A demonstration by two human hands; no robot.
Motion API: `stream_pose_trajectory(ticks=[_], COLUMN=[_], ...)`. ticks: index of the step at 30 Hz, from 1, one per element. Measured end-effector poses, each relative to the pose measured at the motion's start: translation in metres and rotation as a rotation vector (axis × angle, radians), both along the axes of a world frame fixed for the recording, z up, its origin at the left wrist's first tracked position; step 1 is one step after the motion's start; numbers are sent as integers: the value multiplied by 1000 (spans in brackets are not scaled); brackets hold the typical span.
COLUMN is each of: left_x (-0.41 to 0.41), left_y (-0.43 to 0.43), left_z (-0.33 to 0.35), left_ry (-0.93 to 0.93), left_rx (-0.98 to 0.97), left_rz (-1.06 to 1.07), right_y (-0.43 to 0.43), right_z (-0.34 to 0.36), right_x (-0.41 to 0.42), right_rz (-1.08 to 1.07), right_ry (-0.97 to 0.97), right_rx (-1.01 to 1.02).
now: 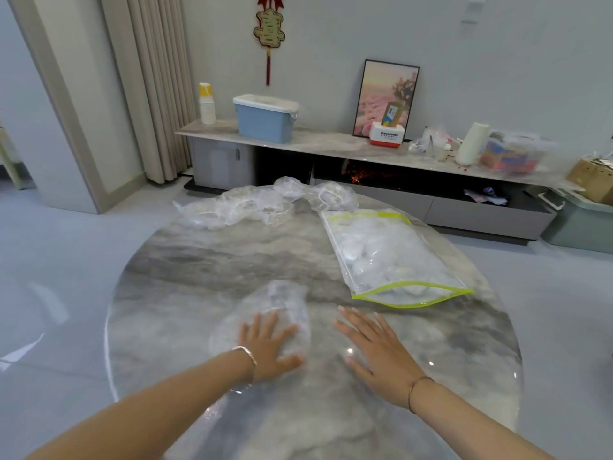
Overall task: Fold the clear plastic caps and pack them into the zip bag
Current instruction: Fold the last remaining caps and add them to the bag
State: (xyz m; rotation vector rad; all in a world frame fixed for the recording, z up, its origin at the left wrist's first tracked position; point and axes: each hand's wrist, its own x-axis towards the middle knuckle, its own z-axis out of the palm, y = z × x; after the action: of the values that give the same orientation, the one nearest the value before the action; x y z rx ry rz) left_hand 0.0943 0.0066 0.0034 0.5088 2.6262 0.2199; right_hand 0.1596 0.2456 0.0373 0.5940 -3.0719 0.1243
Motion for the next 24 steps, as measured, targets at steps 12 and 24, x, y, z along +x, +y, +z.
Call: stream_pose_trajectory(ticks=[12, 24], left_x=[55, 69], left_y=[7, -27], left_z=[2, 22], left_ry=[89, 6], left_rx=[242, 69], left_rz=[-65, -288], right_y=[-5, 4], right_z=[-17, -33], right_x=[56, 59], right_rz=[79, 188], right_ry=[-66, 206], right_rx=[78, 98])
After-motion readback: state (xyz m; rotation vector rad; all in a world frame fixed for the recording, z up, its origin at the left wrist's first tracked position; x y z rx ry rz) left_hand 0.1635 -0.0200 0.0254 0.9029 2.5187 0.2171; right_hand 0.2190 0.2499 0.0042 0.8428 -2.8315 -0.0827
